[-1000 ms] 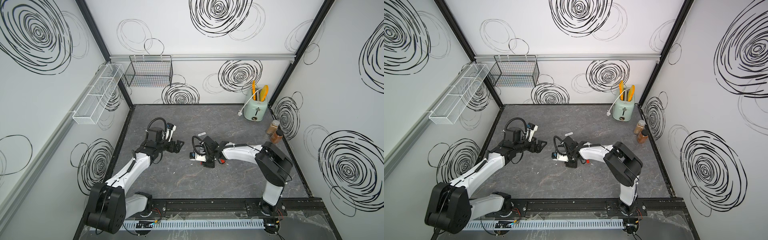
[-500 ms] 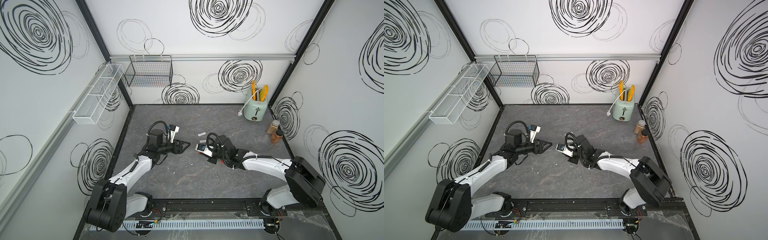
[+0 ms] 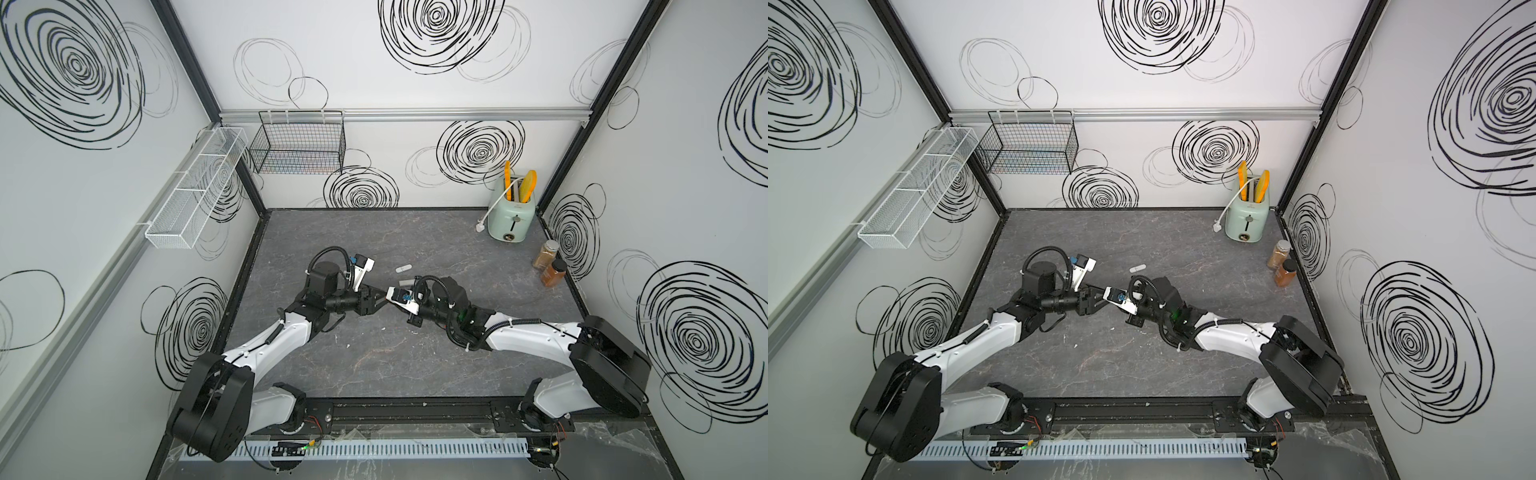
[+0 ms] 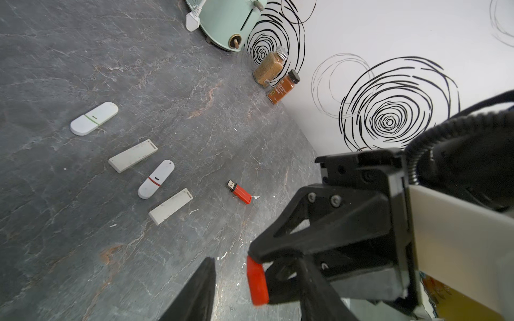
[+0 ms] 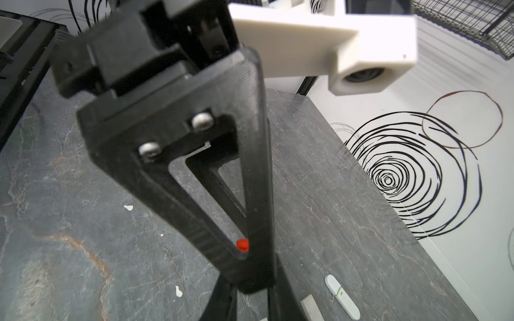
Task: Close the usb drive cover
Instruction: Pick up the cover from the center of the board.
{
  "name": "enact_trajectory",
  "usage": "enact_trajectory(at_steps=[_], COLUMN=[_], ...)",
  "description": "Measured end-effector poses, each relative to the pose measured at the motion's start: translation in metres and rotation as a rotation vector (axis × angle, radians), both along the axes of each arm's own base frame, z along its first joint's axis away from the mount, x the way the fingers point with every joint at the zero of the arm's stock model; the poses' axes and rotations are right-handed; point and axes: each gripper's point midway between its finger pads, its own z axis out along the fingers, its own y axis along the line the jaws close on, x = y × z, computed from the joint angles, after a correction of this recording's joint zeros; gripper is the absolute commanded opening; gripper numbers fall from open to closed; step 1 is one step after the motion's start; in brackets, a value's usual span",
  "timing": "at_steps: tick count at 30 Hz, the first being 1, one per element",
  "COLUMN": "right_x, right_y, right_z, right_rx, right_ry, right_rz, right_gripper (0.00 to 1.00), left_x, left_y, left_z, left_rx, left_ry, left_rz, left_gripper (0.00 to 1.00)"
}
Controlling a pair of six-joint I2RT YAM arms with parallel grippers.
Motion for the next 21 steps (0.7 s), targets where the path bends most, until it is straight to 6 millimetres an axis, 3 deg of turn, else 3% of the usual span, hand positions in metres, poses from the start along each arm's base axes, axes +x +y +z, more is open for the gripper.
enact_trajectory(at_steps=[7,14,18,21], right_x=[-0.0001,0.0003,0.0003,0.0009], right_y=[-0.0001,-0.0010,-0.0013,-0.0021], right_z=[-0.0008,-0.0038,-0.0049,-0.0065], right_rx=[-0.005,-0.025,-0.032,-0.040], right_ry=[-0.006,-0.020,-0.021,-0.022], right_rz=[-0.006,-0.019,-0.024,-0.031], right_gripper=[0.08,0.08,0.12,0.27], left_x=[-0.0019,0.0003,0.0007,0.0012], left_y=[-0.0022,-0.0018,-0.0019,-0.0022], left_z=[0.0018,-0.0043,-0.0050,-0.0056], left_rx=[-0.005,0.010,0.014,0.017], left_ry=[-0.011,0.007,0.015,0.022], left_rz=[-0.016,-0.008,-0.007,-0.007], left_gripper=[0.25,0.00,0.00,0.00])
